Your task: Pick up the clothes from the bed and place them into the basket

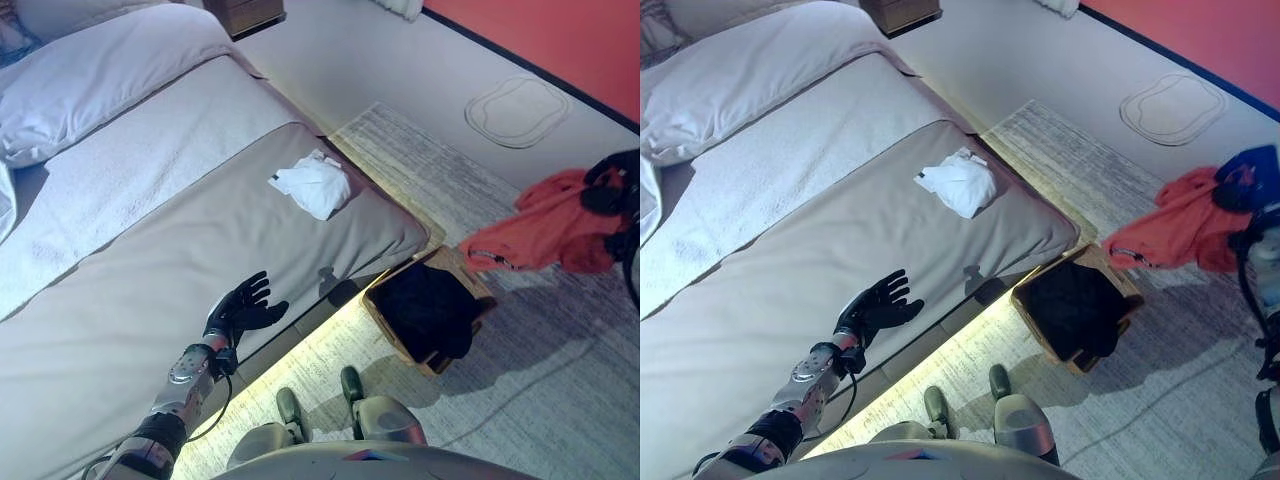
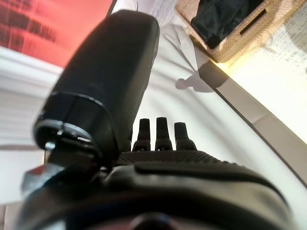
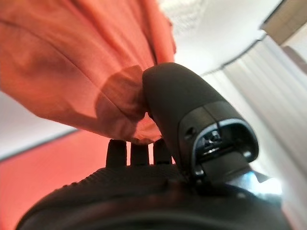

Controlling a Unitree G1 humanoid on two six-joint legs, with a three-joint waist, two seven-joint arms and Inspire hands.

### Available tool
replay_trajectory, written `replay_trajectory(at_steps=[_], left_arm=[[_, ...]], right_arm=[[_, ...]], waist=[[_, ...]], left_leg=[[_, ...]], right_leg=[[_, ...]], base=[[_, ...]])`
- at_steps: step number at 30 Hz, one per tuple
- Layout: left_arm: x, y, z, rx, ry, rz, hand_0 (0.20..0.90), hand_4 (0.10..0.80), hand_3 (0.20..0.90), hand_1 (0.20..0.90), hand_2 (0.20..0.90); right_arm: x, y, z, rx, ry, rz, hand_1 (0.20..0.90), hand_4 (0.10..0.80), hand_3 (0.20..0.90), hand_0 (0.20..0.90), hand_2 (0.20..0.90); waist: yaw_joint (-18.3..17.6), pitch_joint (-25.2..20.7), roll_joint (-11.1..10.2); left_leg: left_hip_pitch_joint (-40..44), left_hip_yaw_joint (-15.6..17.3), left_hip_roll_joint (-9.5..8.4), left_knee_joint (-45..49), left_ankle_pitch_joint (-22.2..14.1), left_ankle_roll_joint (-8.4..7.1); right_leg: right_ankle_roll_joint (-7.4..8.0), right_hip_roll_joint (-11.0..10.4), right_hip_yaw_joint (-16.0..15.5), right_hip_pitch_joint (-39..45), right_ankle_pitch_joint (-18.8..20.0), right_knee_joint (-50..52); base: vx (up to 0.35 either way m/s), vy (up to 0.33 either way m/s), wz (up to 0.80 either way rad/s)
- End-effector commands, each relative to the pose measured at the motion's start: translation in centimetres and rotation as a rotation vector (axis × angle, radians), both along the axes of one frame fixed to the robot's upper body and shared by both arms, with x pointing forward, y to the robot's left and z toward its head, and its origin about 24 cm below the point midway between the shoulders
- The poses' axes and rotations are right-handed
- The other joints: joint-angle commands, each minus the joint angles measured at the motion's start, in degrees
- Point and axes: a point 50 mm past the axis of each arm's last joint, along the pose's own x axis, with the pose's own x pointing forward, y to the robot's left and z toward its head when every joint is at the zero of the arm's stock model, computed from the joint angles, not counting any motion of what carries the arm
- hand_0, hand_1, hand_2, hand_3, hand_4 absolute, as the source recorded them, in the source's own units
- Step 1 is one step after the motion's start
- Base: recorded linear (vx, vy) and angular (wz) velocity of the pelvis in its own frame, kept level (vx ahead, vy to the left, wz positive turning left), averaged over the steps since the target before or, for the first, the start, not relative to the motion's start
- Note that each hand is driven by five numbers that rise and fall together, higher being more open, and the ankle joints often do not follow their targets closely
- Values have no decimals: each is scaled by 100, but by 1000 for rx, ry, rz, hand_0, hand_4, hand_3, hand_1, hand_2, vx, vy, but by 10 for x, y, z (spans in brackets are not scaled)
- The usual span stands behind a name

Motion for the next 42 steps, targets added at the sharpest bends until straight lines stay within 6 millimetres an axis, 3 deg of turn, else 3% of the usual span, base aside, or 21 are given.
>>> replay_trajectory(at_steps=[1, 8, 22, 24, 42], left_arm=[[10, 0, 10, 16, -80, -47, 900, 800, 900, 900, 900], [9, -3, 11, 14, -81, -81, 900, 800, 900, 900, 900], [11, -5, 12, 14, -91, -119, 900, 800, 900, 900, 900], [11, -5, 12, 16, -91, -118, 900, 800, 900, 900, 900], [5, 1, 8, 19, -74, -103, 900, 800, 900, 900, 900]], right_arm=[[4, -8, 45, -83, -153, 23, 300, 100, 200, 300, 300], [2, -10, 21, -67, -48, 38, 300, 100, 200, 300, 300], [8, 0, -1, -53, 25, 54, 300, 100, 200, 300, 300], [9, 2, -5, -57, 34, 63, 900, 800, 900, 900, 900], [5, 5, -15, -39, 66, 63, 900, 800, 900, 900, 900]], waist=[[251, -775, -59], [243, -747, 24], [300, -604, 152], [297, -585, 167], [339, -587, 99]], left_leg=[[88, -121, 167, 378, -1009, -134], [89, -59, 164, 357, -999, -139], [-17, -115, 128, 316, -947, -152], [-19, -119, 122, 299, -938, -152], [-9, -157, 129, 310, -944, -150]], right_leg=[[217, -57, 41, -308, -351, 560], [232, -56, 58, -353, -330, 553], [237, -71, 12, -438, -304, 508], [241, -76, 5, -441, -302, 505], [235, -80, 15, -403, -327, 513]], base=[[-3, -34, -8], [10, -40, -3], [0, -8, 0], [0, 0, 0], [5, 0, 1]])
